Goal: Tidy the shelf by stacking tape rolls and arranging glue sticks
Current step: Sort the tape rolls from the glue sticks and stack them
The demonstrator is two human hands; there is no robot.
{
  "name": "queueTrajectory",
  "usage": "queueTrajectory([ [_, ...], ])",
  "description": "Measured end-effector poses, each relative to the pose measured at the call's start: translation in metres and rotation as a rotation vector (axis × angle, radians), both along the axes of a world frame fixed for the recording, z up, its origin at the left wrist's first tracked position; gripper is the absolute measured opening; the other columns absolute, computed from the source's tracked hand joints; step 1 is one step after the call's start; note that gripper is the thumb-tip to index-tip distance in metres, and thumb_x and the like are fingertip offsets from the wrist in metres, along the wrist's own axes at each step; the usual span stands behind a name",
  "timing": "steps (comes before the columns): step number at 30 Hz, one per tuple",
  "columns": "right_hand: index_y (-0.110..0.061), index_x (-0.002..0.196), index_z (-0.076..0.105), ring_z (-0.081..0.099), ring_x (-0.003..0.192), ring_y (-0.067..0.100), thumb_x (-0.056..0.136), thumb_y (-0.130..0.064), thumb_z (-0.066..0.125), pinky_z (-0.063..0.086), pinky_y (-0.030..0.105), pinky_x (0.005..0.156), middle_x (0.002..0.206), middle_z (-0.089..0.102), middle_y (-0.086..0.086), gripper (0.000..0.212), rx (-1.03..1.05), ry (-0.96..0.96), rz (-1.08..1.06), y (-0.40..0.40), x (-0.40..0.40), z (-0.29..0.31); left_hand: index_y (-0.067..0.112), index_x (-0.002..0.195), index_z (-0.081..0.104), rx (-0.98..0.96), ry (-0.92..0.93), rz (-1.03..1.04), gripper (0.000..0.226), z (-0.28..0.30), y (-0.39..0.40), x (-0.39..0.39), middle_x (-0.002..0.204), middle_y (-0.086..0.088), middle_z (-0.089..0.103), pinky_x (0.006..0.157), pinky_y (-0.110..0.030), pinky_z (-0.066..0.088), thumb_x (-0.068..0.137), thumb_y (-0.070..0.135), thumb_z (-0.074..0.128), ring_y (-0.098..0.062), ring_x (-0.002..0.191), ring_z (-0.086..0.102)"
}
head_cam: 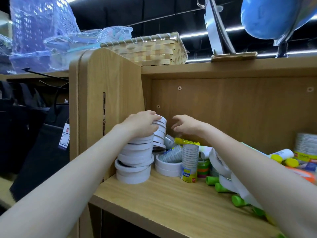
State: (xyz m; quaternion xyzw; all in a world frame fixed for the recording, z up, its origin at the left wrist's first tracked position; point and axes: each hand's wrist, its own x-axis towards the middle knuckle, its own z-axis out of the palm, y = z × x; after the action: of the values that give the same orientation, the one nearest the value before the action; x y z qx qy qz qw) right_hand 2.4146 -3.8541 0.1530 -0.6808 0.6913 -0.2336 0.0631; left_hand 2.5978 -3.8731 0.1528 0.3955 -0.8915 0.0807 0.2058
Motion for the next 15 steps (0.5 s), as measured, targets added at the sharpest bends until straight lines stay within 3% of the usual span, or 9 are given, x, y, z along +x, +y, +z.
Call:
queueTrajectory([
  [2, -0.008, 0.137, 0.039, 0.053, 0.117, 0.023, 0.085, -0.018, 0.063, 0.043, 0.033, 0.1, 0.13, 0.056, 0.007, 0.059, 0.081, 0.228, -0.054, -0.007, -0.003, 0.0, 0.032, 0.144, 0.028, -0.005, 0.018, -0.002, 0.049, -0.005, -0.001, 0.001, 0.155, 0.008, 0.016, 0.108, -0.036, 0.025, 0.096, 0.027, 0.038, -0.015, 0.14, 0.02],
  [5, -0.01, 0.134, 0.042, 0.05, 0.12, 0.024, 0.078, -0.026, 0.072, 0.042, 0.038, 0.101, 0.133, 0.051, 0.005, 0.065, 0.155, 0.268, -0.062, -0.021, 0.0, -0.008, 0.033, 0.144, 0.026, 0.033, 0.086, -0.015, 0.051, -0.014, -0.003, 0.003, 0.155, 0.011, 0.013, 0.109, -0.036, 0.022, 0.096, 0.023, 0.036, -0.013, 0.141, 0.014],
  [8, -0.011, 0.116, 0.052, 0.055, 0.105, 0.022, 0.075, -0.026, 0.073, 0.049, 0.037, 0.089, 0.117, 0.057, 0.005, 0.049, 0.162, 0.242, -0.051, -0.035, 0.008, -0.015, 0.034, 0.144, 0.026, 0.031, 0.114, -0.032, 0.05, -0.016, -0.006, 0.003, 0.155, 0.01, 0.013, 0.111, -0.036, 0.023, 0.096, 0.023, 0.036, -0.012, 0.141, 0.012],
  [10, -0.014, 0.088, 0.054, 0.055, 0.085, 0.019, 0.078, -0.022, 0.07, 0.048, 0.028, 0.068, 0.09, 0.057, 0.002, 0.021, 0.164, 0.243, -0.062, -0.039, 0.013, -0.02, 0.034, 0.144, 0.026, 0.044, 0.129, -0.039, 0.05, -0.016, -0.007, 0.003, 0.155, 0.011, 0.013, 0.112, -0.036, 0.021, 0.096, 0.024, 0.036, -0.011, 0.142, 0.011],
  [12, -0.015, 0.07, 0.047, 0.053, 0.078, 0.019, 0.078, -0.023, 0.071, 0.042, 0.028, 0.061, 0.077, 0.052, 0.001, 0.026, 0.146, 0.3, -0.096, -0.037, 0.016, -0.024, 0.034, 0.144, 0.026, 0.043, 0.129, -0.037, 0.05, -0.017, -0.008, 0.004, 0.155, 0.011, 0.013, 0.111, -0.036, 0.02, 0.096, 0.025, 0.036, -0.011, 0.141, 0.011],
  [15, -0.01, 0.064, 0.05, 0.054, 0.073, 0.021, 0.072, -0.026, 0.075, 0.04, 0.027, 0.057, 0.073, 0.052, 0.003, 0.031, 0.033, 0.38, -0.14, -0.029, 0.009, -0.022, 0.034, 0.144, 0.026, 0.026, 0.115, -0.028, 0.049, -0.018, -0.007, 0.003, 0.155, 0.01, 0.013, 0.11, -0.036, 0.02, 0.096, 0.025, 0.035, -0.012, 0.141, 0.012],
])
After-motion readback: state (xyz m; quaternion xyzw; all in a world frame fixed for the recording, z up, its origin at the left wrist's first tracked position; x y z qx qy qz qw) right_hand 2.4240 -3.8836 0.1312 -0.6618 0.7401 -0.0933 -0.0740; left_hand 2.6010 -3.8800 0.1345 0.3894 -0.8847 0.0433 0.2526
